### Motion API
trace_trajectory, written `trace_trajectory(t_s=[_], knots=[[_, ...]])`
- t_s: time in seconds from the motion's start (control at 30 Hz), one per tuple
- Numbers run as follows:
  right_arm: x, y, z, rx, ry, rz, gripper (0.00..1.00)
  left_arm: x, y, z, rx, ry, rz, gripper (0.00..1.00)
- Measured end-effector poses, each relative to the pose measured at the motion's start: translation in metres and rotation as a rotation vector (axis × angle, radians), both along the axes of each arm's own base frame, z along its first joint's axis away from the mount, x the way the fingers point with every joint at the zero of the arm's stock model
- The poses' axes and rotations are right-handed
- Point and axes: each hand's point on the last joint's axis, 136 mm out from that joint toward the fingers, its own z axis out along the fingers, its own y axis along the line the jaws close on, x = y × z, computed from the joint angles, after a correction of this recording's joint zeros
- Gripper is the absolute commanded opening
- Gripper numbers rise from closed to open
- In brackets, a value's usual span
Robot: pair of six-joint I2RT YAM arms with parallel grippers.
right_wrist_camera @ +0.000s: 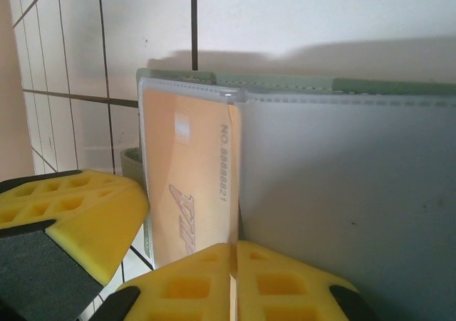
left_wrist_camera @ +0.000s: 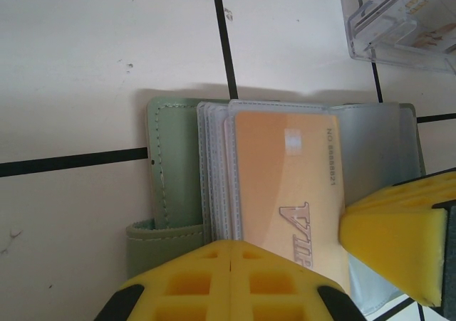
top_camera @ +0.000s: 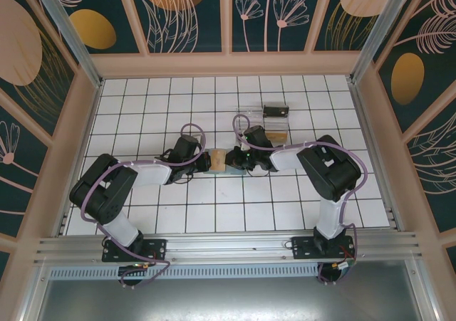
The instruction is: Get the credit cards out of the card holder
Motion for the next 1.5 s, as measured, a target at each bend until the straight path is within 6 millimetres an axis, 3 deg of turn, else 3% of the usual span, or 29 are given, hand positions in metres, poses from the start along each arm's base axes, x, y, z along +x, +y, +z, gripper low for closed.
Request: trace_trajectory(t_s=[0.57,0.97,1.2,1.5], knots=[[0.004,-0.015,-0.002,0.007,0.019,-0.026,0.03,0.004,-0.001,-0.001,0.007,0.001,0.005,0.00],[0.004,-0.015,0.001,0.038,0.017,-0.016,0.15,0.004,-0.001,-0.001,0.008,0.002,0.005,0.00],[0.004,-0.015,0.002,0.048,0.024,-0.013,0.11,0.005,-0.002,-0.001,0.009,0.004,0.004,0.00],[0.003,-0.016,0.002,0.055,0.028,-0.010,0.14,0.008,-0.004,-0.001,0.007,0.001,0.004,0.00]])
